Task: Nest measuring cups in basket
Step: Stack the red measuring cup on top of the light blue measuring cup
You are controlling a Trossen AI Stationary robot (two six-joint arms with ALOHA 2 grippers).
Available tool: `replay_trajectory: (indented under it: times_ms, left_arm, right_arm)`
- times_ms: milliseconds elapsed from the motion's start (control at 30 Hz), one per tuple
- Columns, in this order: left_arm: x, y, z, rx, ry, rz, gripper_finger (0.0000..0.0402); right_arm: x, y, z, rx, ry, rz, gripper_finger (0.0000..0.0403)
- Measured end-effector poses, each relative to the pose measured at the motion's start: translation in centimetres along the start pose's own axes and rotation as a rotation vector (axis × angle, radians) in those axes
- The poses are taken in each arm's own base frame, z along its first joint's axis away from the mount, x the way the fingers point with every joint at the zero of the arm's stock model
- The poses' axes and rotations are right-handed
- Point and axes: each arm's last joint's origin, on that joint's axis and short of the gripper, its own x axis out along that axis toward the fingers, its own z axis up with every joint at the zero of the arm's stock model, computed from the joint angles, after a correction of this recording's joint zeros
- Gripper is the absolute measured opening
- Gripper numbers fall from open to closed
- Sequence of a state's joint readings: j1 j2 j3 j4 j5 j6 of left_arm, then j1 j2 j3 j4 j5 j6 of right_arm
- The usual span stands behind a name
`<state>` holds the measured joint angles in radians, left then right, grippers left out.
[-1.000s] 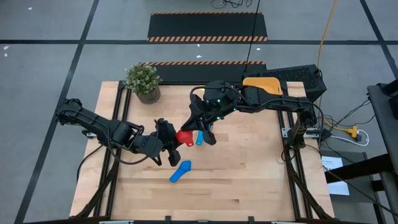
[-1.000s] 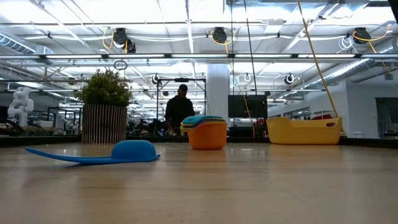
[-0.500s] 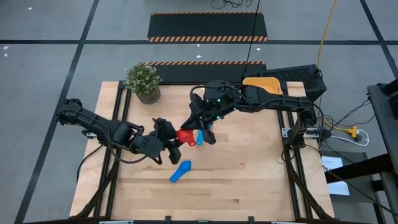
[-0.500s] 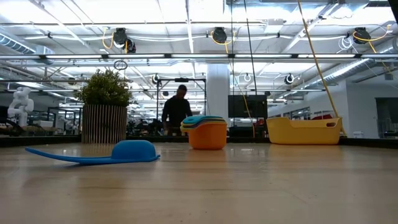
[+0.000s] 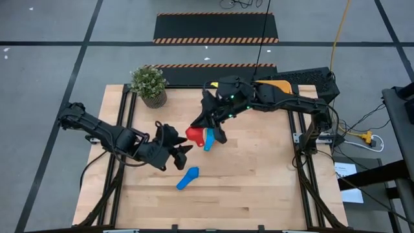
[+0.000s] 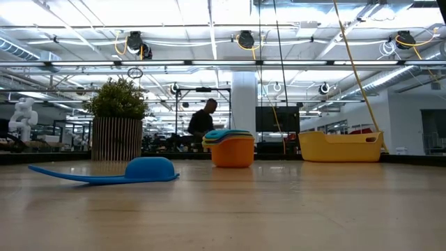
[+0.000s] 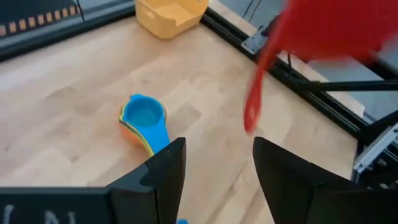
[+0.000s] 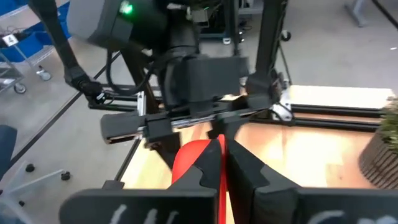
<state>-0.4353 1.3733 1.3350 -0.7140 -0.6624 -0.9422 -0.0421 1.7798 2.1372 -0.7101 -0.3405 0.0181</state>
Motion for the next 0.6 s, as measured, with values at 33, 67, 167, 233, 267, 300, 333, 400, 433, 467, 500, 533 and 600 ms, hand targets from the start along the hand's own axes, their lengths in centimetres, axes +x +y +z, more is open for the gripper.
replay_trajectory:
  times_ms: [33, 67, 167, 233, 267, 300, 333, 400, 433, 467, 500, 533, 600]
  left_arm:
    - [-0.1, 0.0, -0.1, -0.006, 0.008, -0.003, 0.0191]
    - [-0.2, -0.1, -0.3, -0.010, 0.018, -0.003, 0.0191]
    - [-0.4, -0.2, -0.7, -0.042, 0.047, -0.018, 0.0191]
    - [-0.5, -0.2, -0.9, -0.080, 0.075, -0.025, 0.0191]
    - [-0.5, -0.2, -1.0, -0.109, 0.089, -0.029, 0.0191]
    - [-0.5, -0.3, -1.0, -0.147, 0.104, -0.034, 0.0191]
    - [-0.6, -0.3, -1.0, -0.183, 0.122, -0.042, 0.0191]
    - [-0.8, -0.3, -1.0, -0.255, 0.161, -0.065, 0.0191]
    - [-1.0, -0.3, -0.9, -0.287, 0.180, -0.080, 0.0191]
    - [-1.1, -0.3, -0.8, -0.321, 0.198, -0.096, 0.0191]
    - [-1.2, -0.3, -0.7, -0.353, 0.212, -0.109, 0.0191]
    - [-1.3, -0.3, -0.7, -0.382, 0.226, -0.118, 0.0191]
    - [-1.7, -0.4, -0.4, -0.453, 0.238, -0.148, 0.0191]
  right_arm:
    - [-0.3, -0.1, 0.1, 0.000, -0.005, -0.005, 0.0000]
    - [-0.5, -0.3, 0.2, 0.001, -0.010, -0.010, 0.0000]
    - [-1.4, -0.7, 0.4, 0.003, -0.025, -0.027, 0.0000]
    - [-2.4, -0.9, 0.7, 0.000, -0.043, -0.037, 0.0000]
    - [-2.9, -0.9, 0.9, -0.003, -0.054, -0.041, 0.0000]
    - [-3.5, -1.0, 1.0, -0.011, -0.066, -0.046, 0.0000]
    - [-4.0, -1.0, 1.2, -0.023, -0.076, -0.038, 0.0000]
    - [-5.3, -1.0, 1.5, -0.039, -0.098, -0.025, 0.0000]
    - [-5.9, -1.0, 1.6, -0.041, -0.108, -0.024, 0.0000]
    - [-6.6, -0.9, 1.8, -0.044, -0.121, -0.020, 0.0000]
    - [-7.3, -0.8, 1.9, -0.046, -0.132, -0.015, 0.0000]
    - [-7.9, -0.7, 2.0, -0.050, -0.142, -0.014, 0.0000]
    - [-9.3, -0.3, 2.3, -0.067, -0.168, -0.001, 0.0000]
